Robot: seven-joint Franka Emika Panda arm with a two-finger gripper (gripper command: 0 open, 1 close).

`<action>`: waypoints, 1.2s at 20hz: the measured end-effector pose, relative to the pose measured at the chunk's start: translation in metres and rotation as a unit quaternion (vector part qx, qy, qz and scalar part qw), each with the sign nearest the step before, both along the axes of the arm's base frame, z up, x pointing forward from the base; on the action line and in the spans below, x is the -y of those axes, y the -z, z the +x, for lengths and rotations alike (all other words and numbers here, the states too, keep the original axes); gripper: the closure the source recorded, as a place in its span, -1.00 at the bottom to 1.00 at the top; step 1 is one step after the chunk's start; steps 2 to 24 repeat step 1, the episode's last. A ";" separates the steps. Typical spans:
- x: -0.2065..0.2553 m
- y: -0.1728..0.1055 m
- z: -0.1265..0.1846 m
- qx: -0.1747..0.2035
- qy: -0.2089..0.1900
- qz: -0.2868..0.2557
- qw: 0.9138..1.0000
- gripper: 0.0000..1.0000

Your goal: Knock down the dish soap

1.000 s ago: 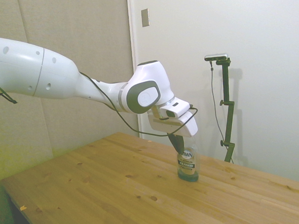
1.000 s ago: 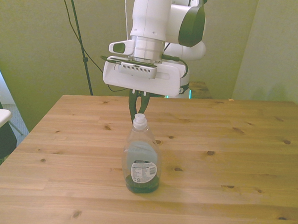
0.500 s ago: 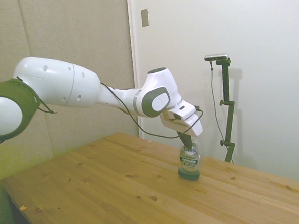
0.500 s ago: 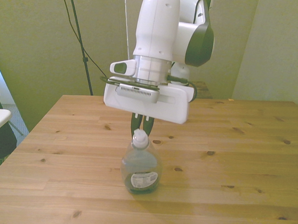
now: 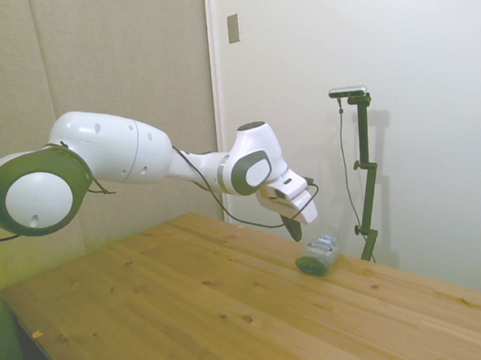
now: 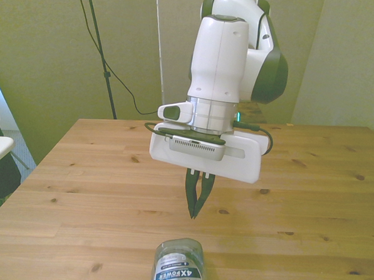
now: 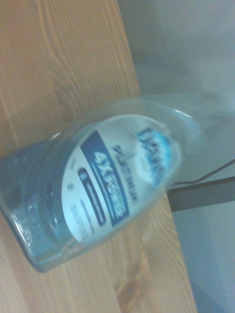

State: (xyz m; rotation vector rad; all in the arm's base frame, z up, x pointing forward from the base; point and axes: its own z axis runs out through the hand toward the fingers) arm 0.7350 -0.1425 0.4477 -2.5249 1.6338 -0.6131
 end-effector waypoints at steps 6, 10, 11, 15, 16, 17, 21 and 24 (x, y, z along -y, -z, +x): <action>-0.001 0.001 0.000 -0.003 0.000 0.001 1.000 1.00; -0.001 0.001 0.000 -0.003 0.000 0.001 1.000 1.00; -0.001 0.001 0.000 -0.003 0.000 0.001 1.000 1.00; -0.001 0.001 0.000 -0.003 0.000 0.001 1.000 1.00; -0.001 0.001 0.000 -0.003 0.000 0.001 1.000 1.00; -0.001 0.001 0.000 -0.003 0.000 0.001 1.000 1.00; -0.001 0.001 0.000 -0.003 0.000 0.001 1.000 1.00; -0.001 0.001 0.000 -0.003 0.000 0.001 1.000 1.00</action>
